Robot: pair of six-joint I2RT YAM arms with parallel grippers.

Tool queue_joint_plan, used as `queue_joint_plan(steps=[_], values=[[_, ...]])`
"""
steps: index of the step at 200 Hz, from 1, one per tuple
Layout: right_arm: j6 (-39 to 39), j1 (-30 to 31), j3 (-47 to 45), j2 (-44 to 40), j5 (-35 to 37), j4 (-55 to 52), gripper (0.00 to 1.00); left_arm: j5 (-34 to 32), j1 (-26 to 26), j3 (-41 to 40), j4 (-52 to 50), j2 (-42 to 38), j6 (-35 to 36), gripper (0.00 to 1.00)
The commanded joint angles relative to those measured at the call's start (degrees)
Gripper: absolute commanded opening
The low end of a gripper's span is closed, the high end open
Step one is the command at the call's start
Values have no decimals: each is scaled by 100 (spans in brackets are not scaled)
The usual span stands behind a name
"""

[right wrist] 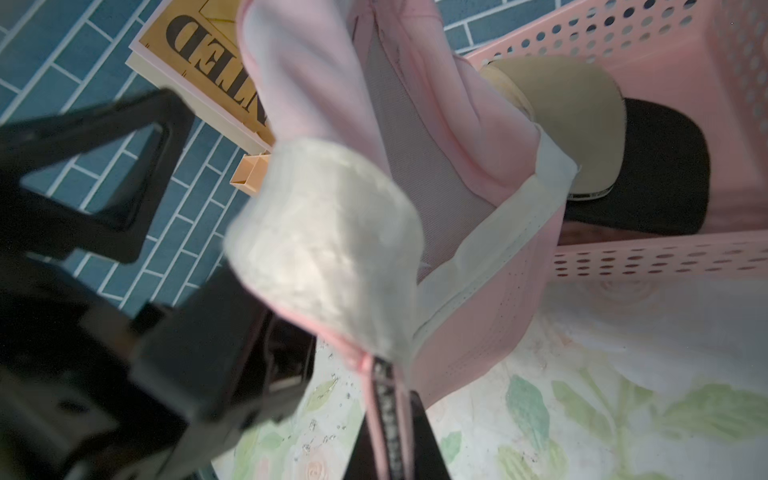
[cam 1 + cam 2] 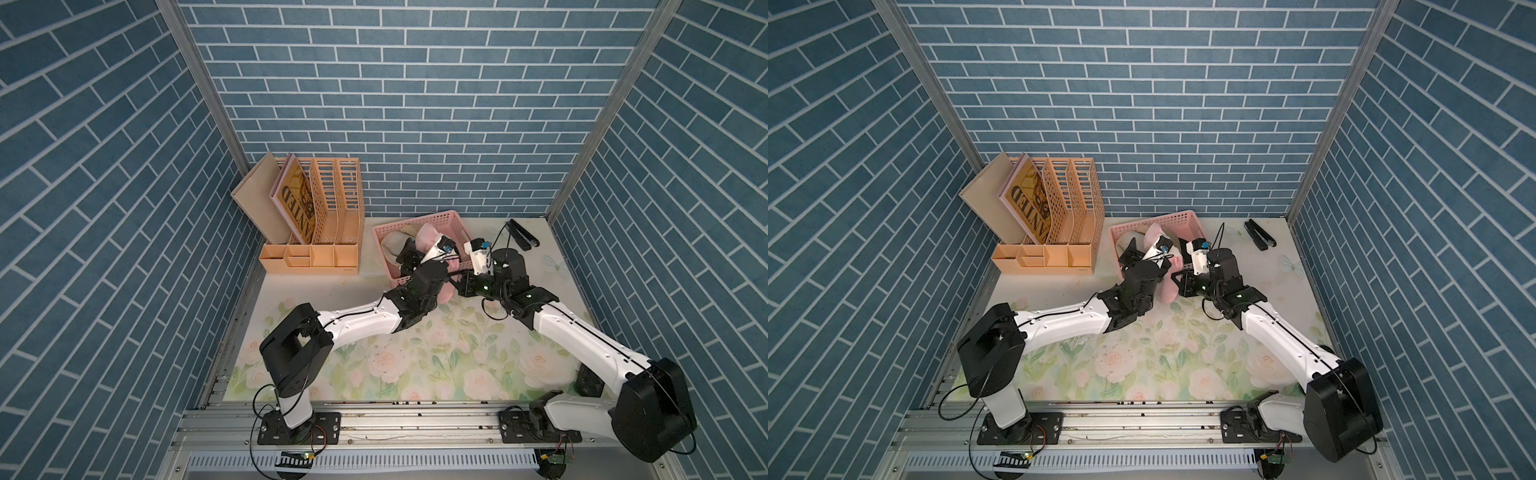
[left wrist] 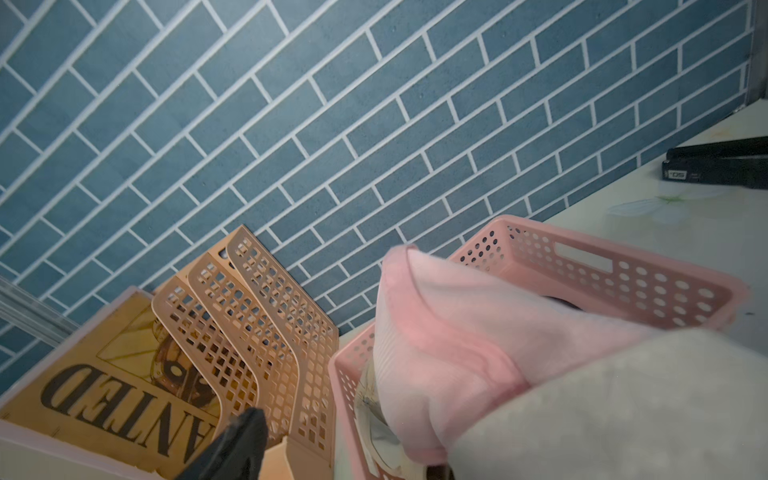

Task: Turn the baseball cap inside out
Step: Pick up the baseball cap from the basket.

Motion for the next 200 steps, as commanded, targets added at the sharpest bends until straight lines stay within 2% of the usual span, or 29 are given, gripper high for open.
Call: queue_joint_plan(steps=[1, 27, 34, 43, 77, 103, 115, 125, 143, 165, 200], values=[[-287, 45, -71, -198, -483, 119, 0, 599, 203, 5, 101, -33, 308, 72], [-705, 47, 21, -210, -724, -269, 0, 1584, 419, 66, -491, -95, 340, 39], [-866, 49, 78, -194, -736, -447, 0, 1927, 473, 79, -712, -152, 306, 25], [-1071, 43, 170, -166, -708, -681, 0, 2264, 529, 71, -918, -235, 276, 0], [-1810, -233, 630, 106, -396, -1429, 0, 3205, 699, 416, -2535, -478, 61, 0], [-2126, -902, 1111, 549, -783, -1608, 0, 4526, 797, 773, -3719, -510, -103, 0], [-2382, -1069, 1514, 869, -745, -1938, 15, 5311, 832, 977, -4330, -461, -81, 0], [-2581, -1144, 1884, 1153, -725, -2252, 25, 5717, 832, 1115, -4703, -418, -57, 0], [-2865, -1174, 2399, 1569, -867, -2672, 35, 6107, 832, 1174, -4887, -430, -107, 0], [-2919, -1172, 2618, 1762, -841, -2813, 54, 6662, 849, 1125, -4875, -509, -179, 0], [-2793, -1175, 2770, 1725, -276, -2701, 59, 8310, 1147, 1183, -4761, -492, -670, 0]])
